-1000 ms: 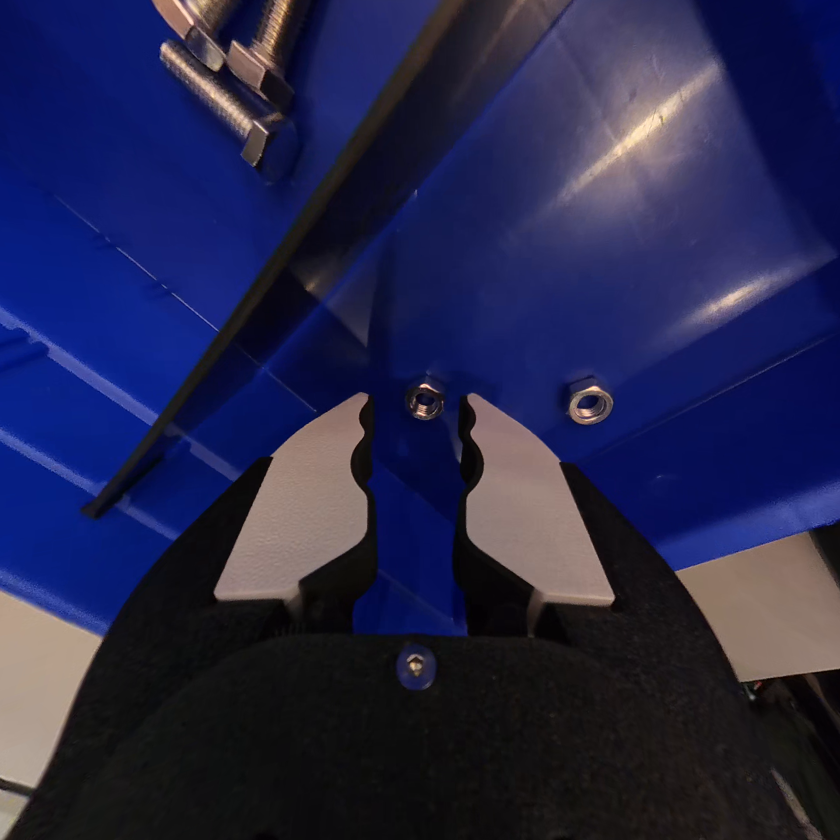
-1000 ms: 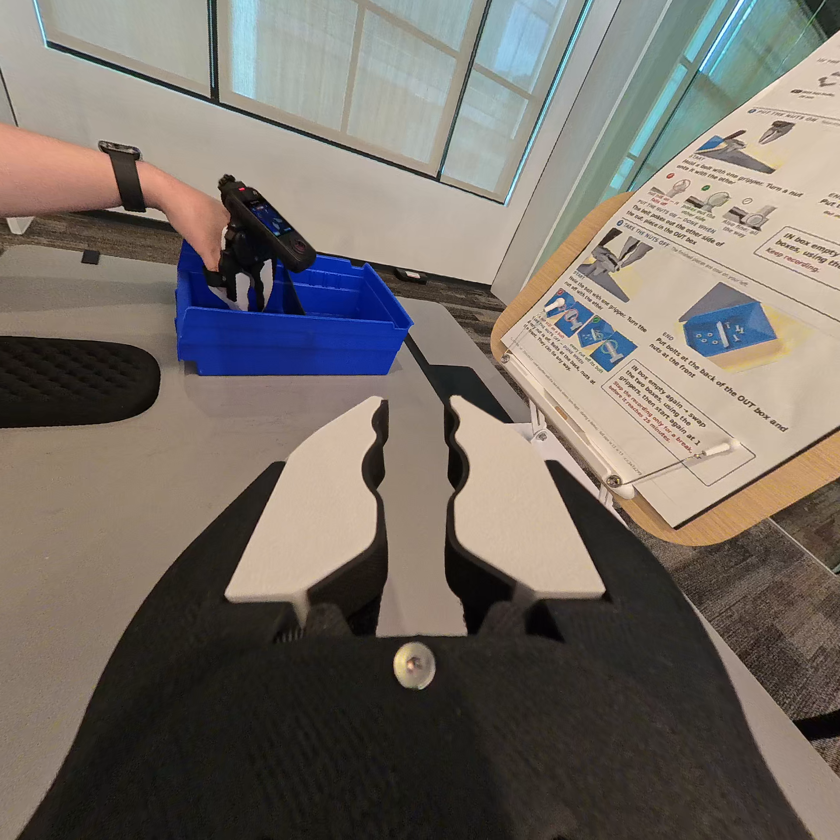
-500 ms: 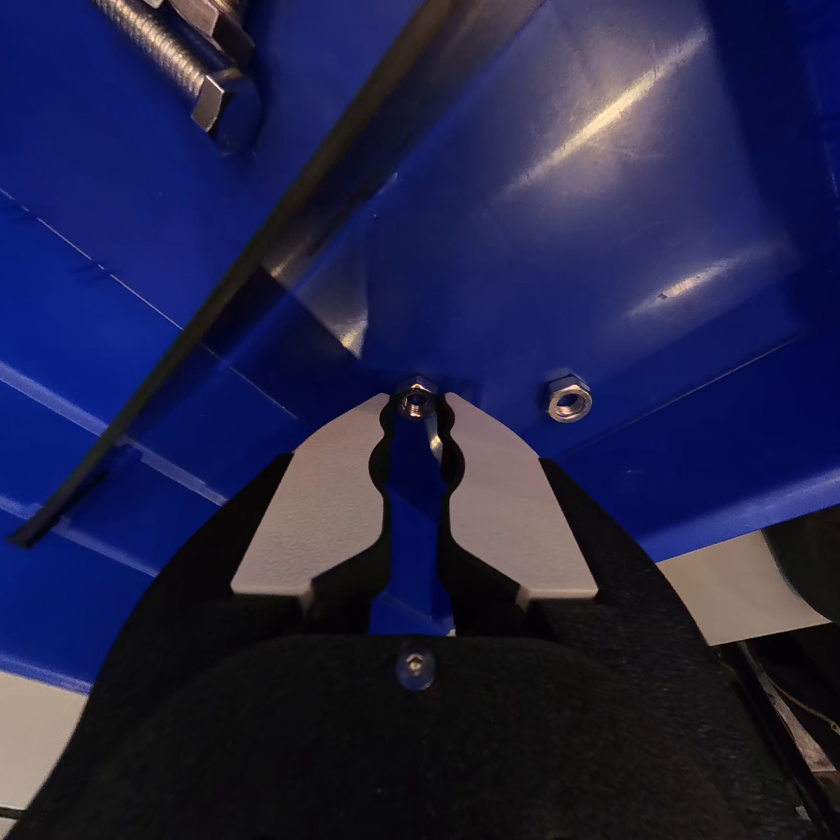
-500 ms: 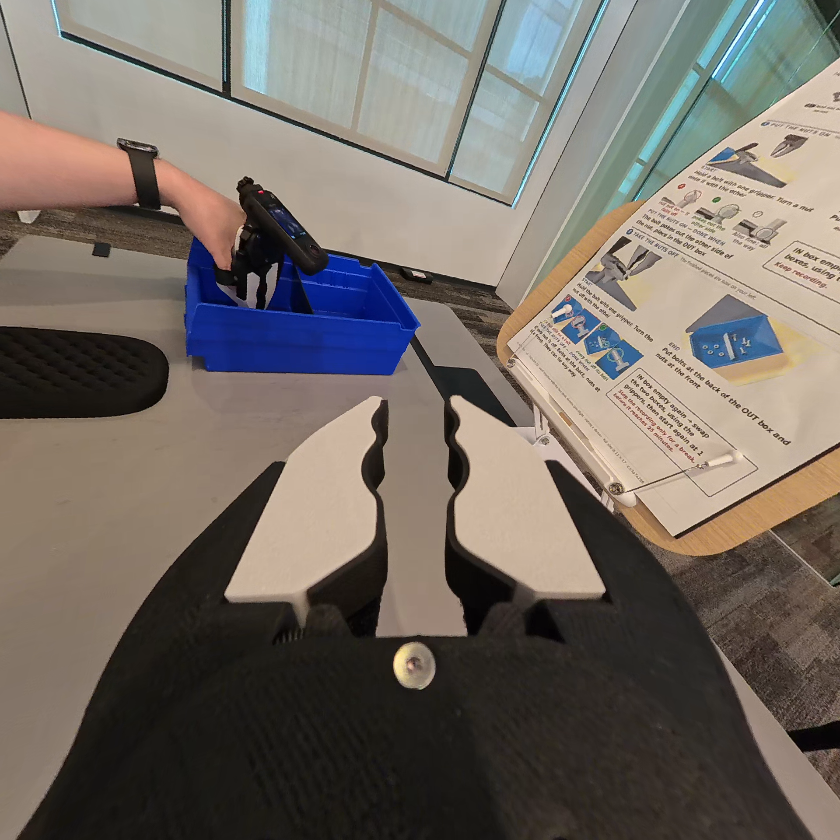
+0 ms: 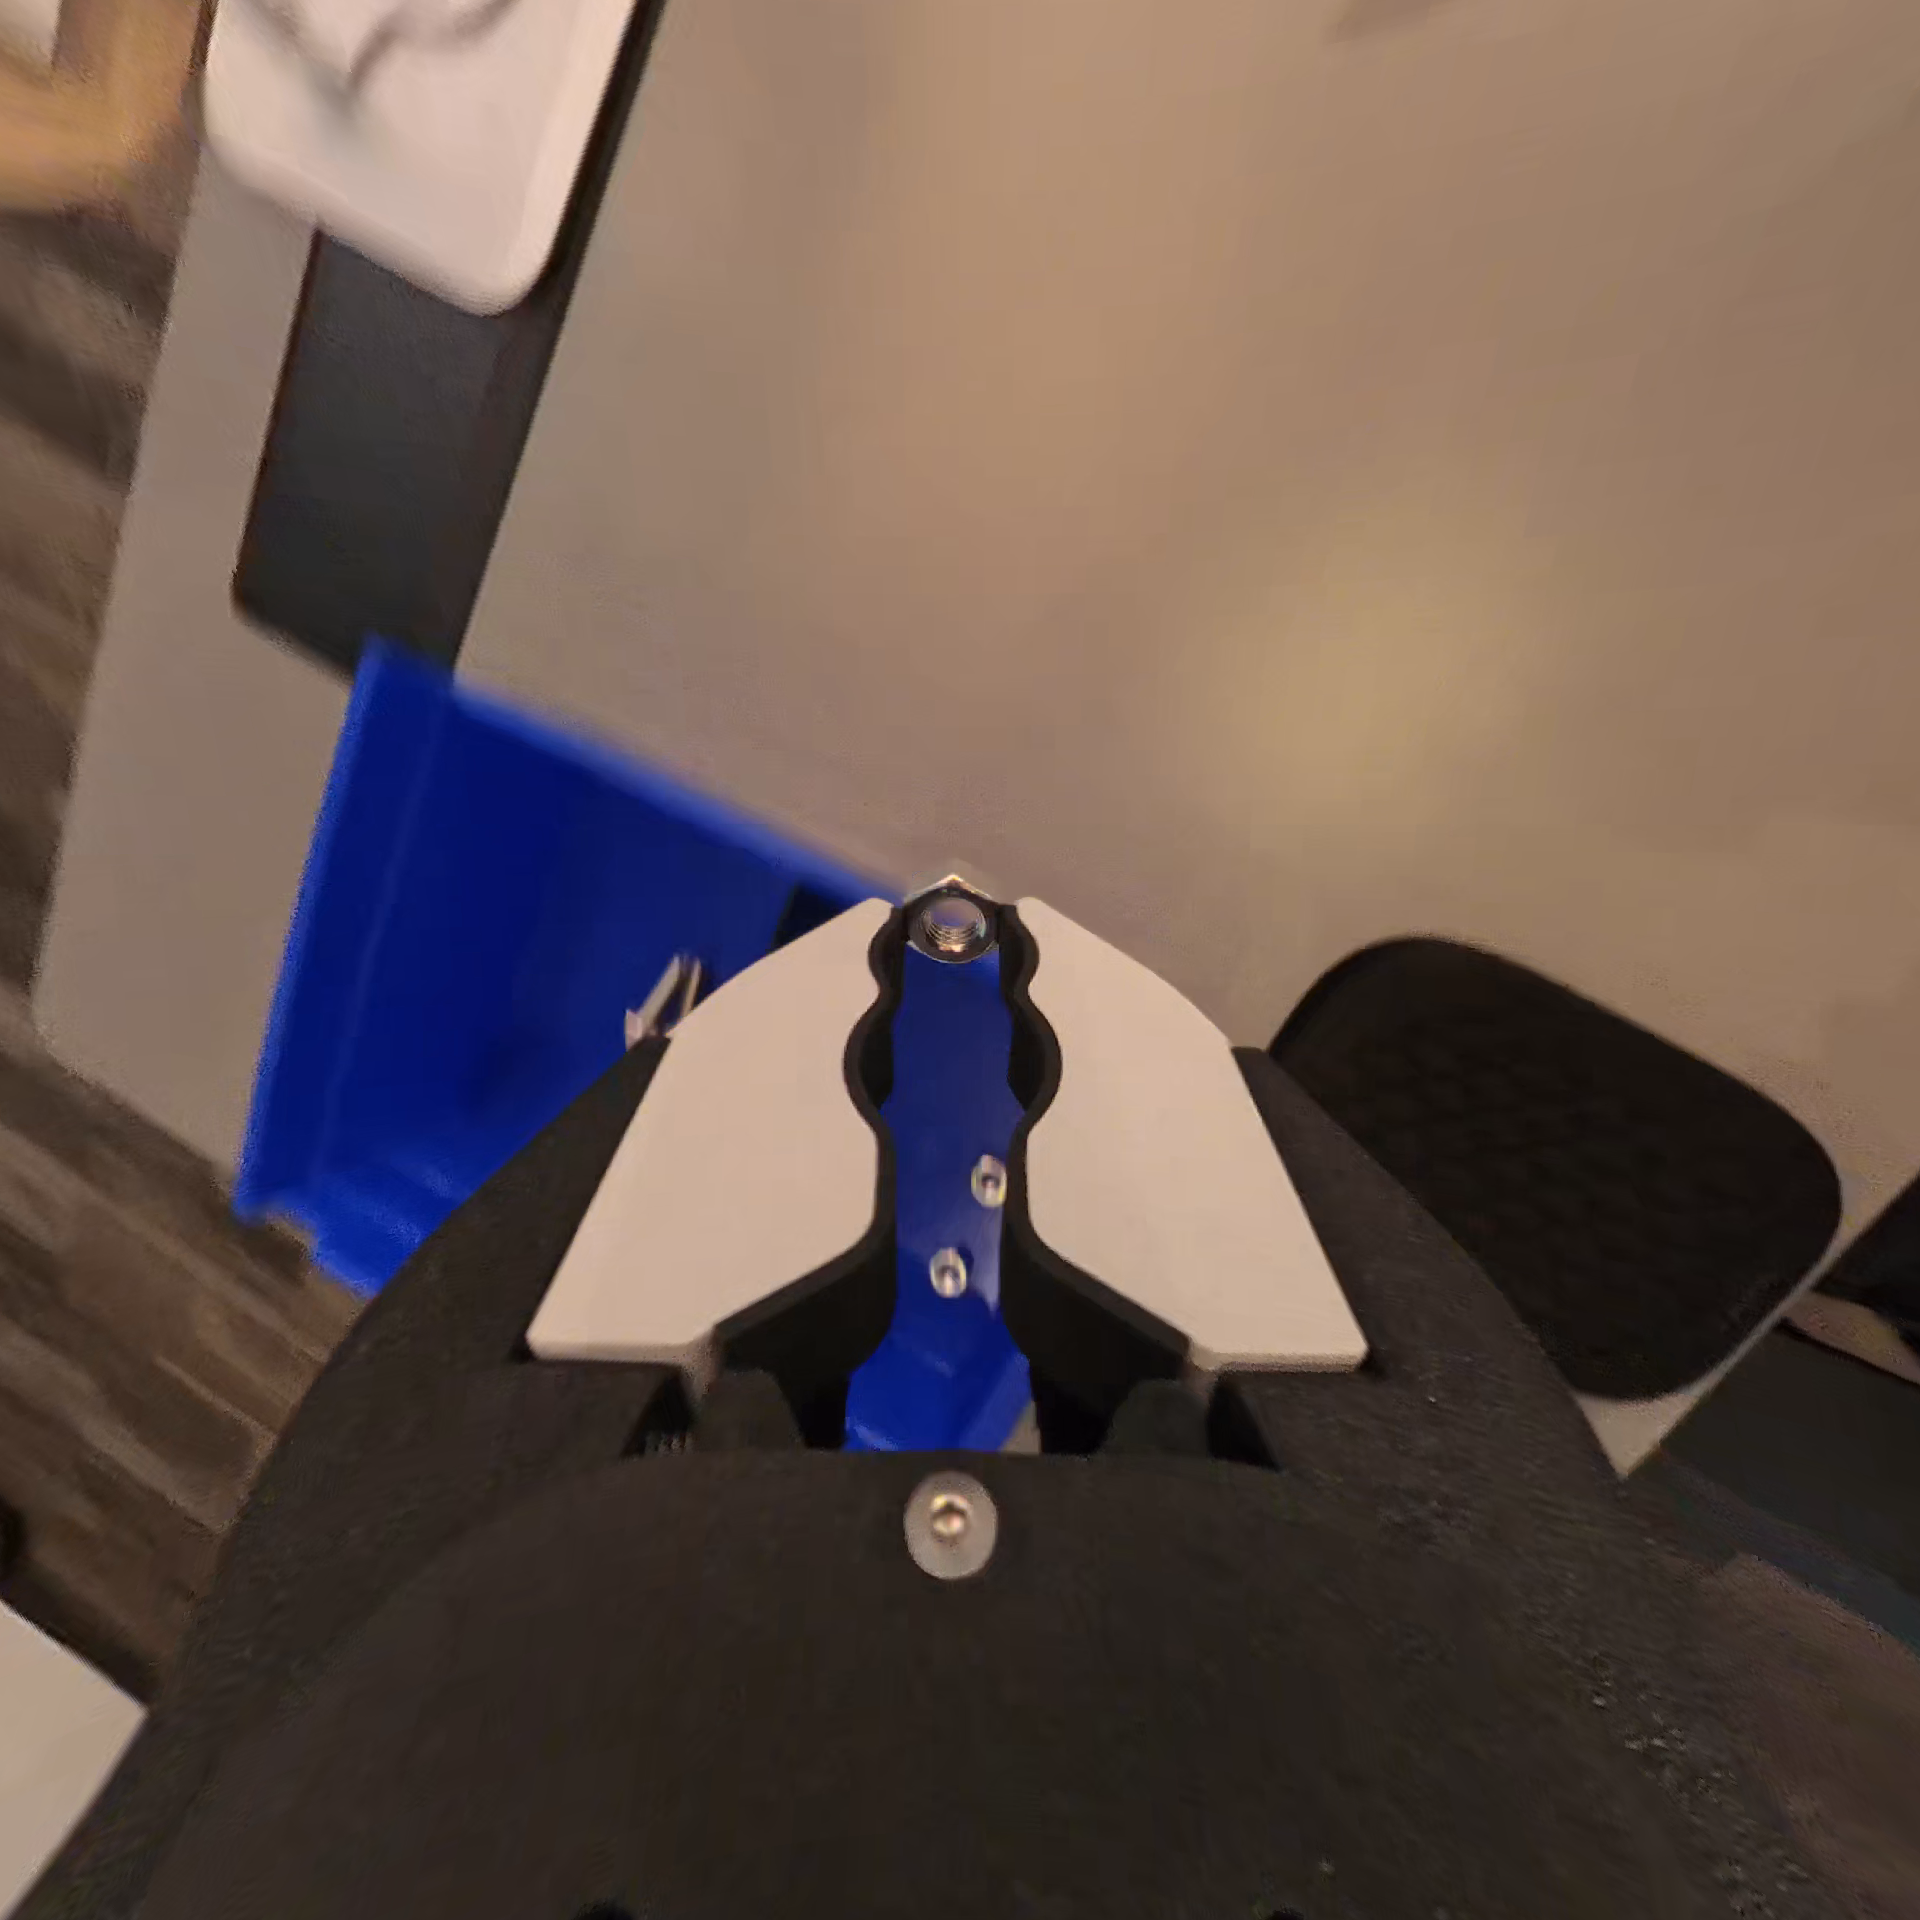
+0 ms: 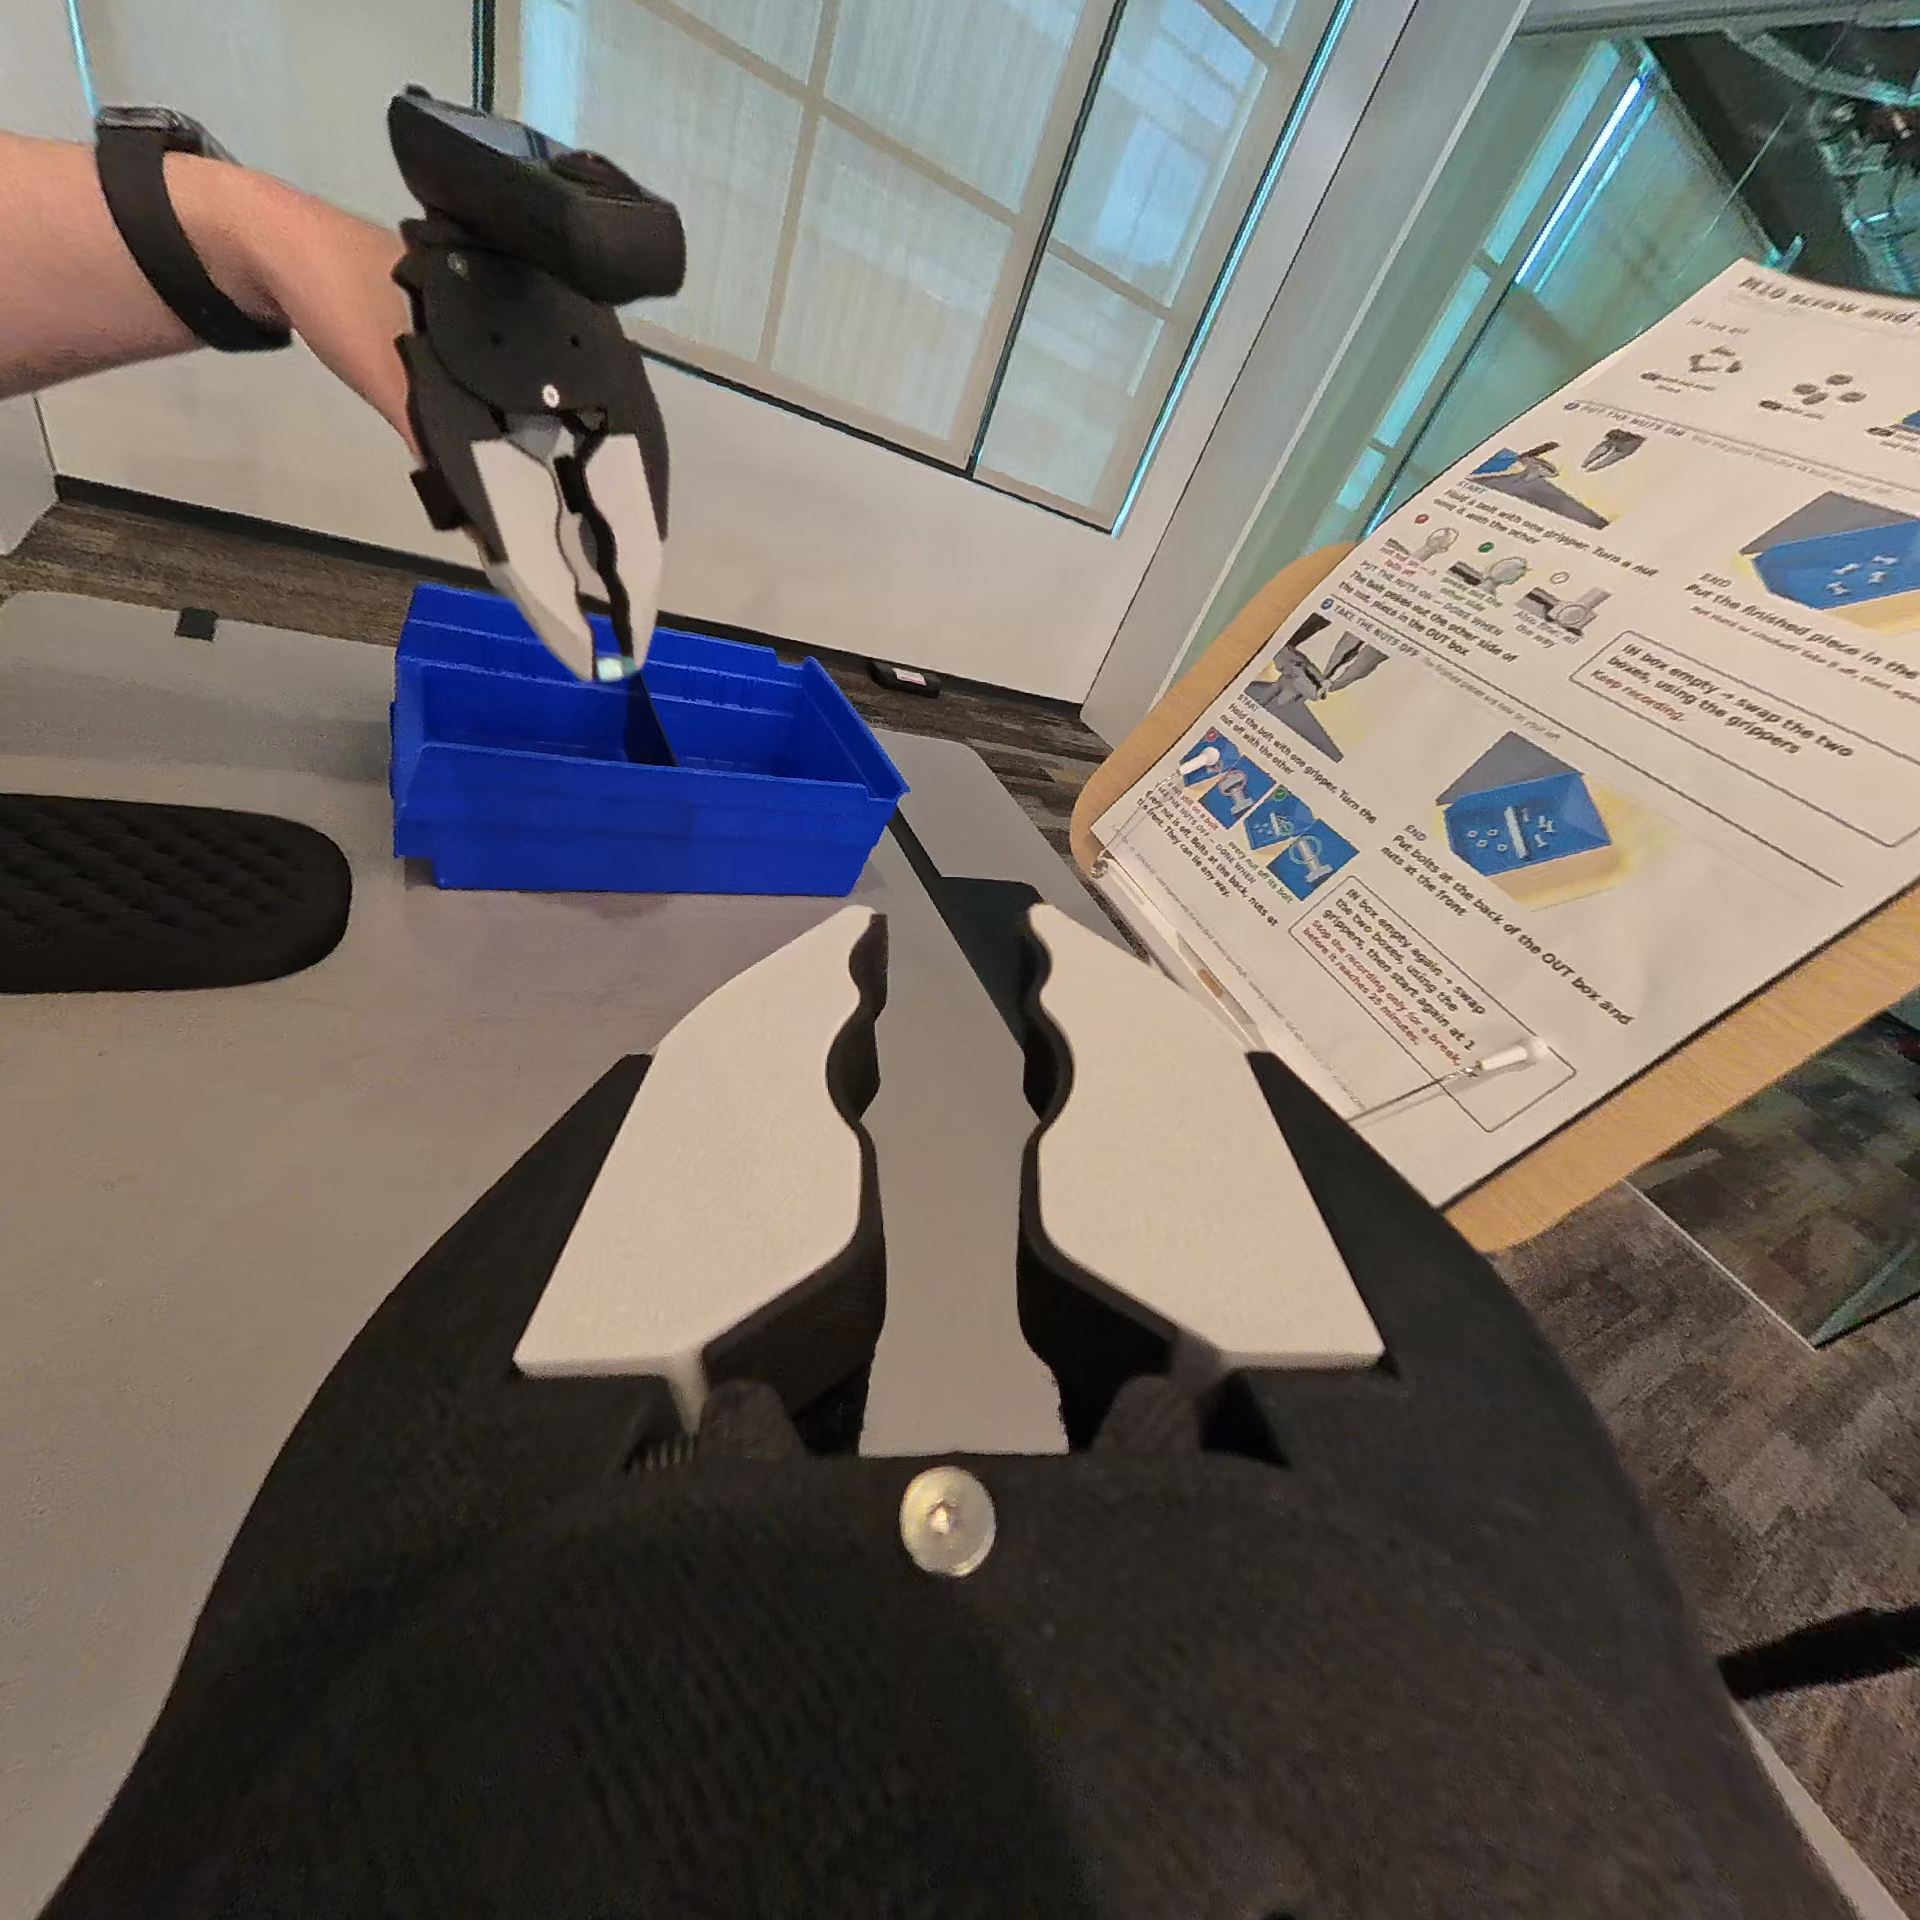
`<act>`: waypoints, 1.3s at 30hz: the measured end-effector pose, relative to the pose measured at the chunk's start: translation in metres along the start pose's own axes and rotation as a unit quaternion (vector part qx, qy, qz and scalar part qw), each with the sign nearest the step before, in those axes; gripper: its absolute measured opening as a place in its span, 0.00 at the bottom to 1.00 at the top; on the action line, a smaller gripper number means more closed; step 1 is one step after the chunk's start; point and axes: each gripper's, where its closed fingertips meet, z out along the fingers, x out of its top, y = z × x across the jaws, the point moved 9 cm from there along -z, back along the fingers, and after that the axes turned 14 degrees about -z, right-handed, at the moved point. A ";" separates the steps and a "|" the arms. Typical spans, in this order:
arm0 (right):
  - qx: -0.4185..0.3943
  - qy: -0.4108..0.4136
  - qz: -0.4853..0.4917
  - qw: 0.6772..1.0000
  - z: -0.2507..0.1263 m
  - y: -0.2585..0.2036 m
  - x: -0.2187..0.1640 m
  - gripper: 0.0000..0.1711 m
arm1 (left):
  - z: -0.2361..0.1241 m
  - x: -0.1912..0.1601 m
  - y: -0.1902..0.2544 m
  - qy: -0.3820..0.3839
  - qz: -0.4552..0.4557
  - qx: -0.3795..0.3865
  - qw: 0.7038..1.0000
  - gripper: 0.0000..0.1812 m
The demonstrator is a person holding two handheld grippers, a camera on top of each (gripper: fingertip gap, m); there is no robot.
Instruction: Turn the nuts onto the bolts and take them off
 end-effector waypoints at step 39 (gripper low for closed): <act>0.003 -0.070 0.021 0.997 -0.053 0.014 -0.004 0.15 | 0.052 0.043 -0.065 -0.038 -0.004 0.054 0.998 0.18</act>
